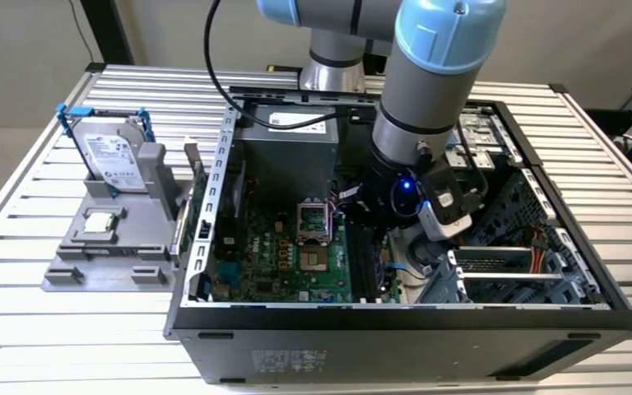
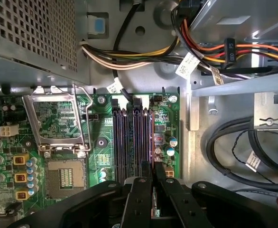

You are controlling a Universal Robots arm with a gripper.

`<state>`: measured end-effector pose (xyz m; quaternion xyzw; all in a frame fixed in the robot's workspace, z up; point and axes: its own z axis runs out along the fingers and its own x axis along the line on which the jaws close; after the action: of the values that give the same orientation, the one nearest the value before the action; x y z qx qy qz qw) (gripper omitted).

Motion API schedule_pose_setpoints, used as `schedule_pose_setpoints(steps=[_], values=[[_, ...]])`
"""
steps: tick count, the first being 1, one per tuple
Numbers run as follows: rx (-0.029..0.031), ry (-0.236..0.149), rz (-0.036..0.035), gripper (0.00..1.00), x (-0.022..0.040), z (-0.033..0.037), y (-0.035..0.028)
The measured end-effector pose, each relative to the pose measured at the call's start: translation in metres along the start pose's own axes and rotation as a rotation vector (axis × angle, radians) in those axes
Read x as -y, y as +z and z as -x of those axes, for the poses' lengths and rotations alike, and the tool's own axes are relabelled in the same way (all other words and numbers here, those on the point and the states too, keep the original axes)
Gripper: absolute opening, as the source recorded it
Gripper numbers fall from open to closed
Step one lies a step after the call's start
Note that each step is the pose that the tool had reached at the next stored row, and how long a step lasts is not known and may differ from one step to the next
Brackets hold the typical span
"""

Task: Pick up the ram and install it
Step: 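Insert the ram into the slot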

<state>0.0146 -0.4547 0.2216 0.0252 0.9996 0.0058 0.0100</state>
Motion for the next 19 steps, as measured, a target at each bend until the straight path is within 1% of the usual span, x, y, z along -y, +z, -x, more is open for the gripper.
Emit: schedule_pose_setpoints(steps=[8, 16, 19], values=[[-0.0004, -0.009, 0.0003, 0.0, 0.0008, 0.0001, 0.0], [-0.0019, -0.037, 0.0009, 0.0, 0.0009, -0.0002, 0.0], [-0.0022, -0.038, 0.001, 0.0, 0.001, -0.0005, 0.0005]])
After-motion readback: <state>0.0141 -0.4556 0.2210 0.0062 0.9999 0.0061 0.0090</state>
